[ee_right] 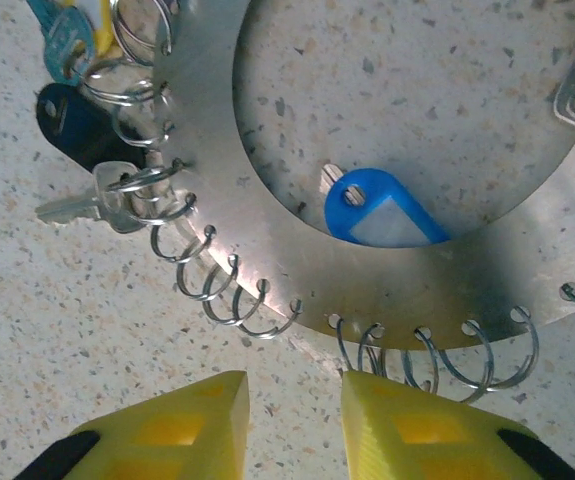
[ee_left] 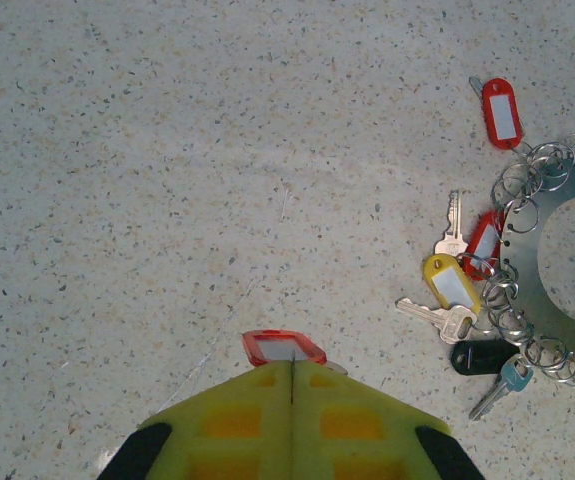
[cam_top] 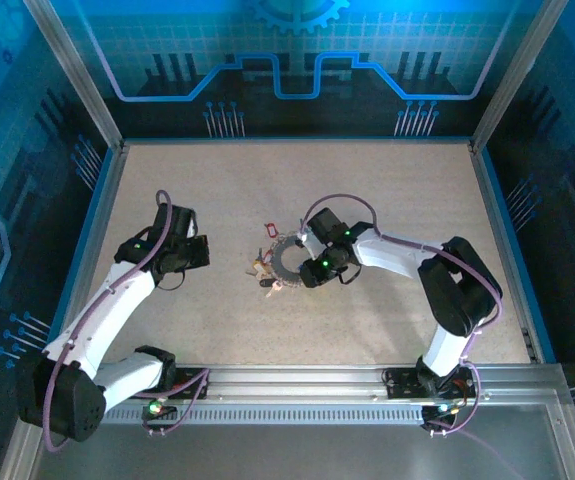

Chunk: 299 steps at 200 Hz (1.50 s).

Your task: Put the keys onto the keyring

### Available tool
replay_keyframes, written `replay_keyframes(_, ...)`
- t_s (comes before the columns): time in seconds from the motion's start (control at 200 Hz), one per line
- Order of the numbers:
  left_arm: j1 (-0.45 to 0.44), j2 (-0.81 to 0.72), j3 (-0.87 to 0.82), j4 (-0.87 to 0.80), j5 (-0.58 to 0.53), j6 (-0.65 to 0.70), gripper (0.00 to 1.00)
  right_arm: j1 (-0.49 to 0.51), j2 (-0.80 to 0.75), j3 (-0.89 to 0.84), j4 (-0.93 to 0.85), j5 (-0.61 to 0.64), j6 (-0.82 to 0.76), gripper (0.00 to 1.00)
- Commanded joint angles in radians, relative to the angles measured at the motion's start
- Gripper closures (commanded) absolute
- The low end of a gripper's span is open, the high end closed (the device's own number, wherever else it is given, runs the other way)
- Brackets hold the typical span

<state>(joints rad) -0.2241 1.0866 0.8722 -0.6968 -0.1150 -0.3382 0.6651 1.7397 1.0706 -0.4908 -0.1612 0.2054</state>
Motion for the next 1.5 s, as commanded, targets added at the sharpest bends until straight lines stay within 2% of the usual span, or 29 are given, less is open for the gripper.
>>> replay_keyframes(0.0, 0.011, 0.003, -0.01, 0.014, 0.009, -0.004, 1.0, 0.007, 0.022, 0.028, -0.039, -0.003, 0.014, 0.69)
replay_keyframes(0.34, 0.012, 0.007, -0.01, 0.016, 0.021, -0.002, 1.0, 0.007, 0.021, 0.03, -0.034, 0.023, 0.012, 0.71)
replay_keyframes(0.931, 0.012, 0.019, -0.012, 0.021, 0.051, 0.001, 1.0, 0.014, -0.017, 0.006, -0.005, 0.077, -0.045, 0.62)
replay_keyframes(1.021, 0.011, 0.014, -0.017, 0.036, 0.091, 0.01, 1.0, 0.015, -0.029, 0.007, 0.006, 0.064, -0.044, 0.63)
replay_keyframes(1.156, 0.003, -0.01, -0.07, 0.128, 0.255, 0.026, 1.0, 0.014, -0.104, -0.03, 0.057, 0.035, -0.039, 0.62)
replay_keyframes(1.191, -0.015, -0.008, -0.076, 0.135, 0.268, 0.028, 1.0, 0.013, -0.13, -0.042, 0.069, 0.042, -0.041, 0.63)
replay_keyframes(1.266, -0.094, 0.017, -0.059, 0.088, 0.208, 0.075, 1.0, 0.008, -0.19, -0.072, 0.085, 0.061, -0.042, 0.63)
replay_keyframes(1.361, -0.209, 0.09, -0.026, -0.023, 0.036, 0.145, 1.0, -0.009, -0.269, -0.115, 0.105, 0.069, -0.041, 0.63)
replay_keyframes(1.386, -0.225, 0.113, -0.019, -0.039, -0.013, 0.127, 1.0, -0.015, -0.291, -0.126, 0.109, 0.069, -0.038, 0.63)
replay_keyframes(1.491, -0.23, 0.164, 0.002, -0.043, 0.013, 0.142, 1.0, -0.047, -0.364, -0.166, 0.123, 0.055, -0.034, 0.63)
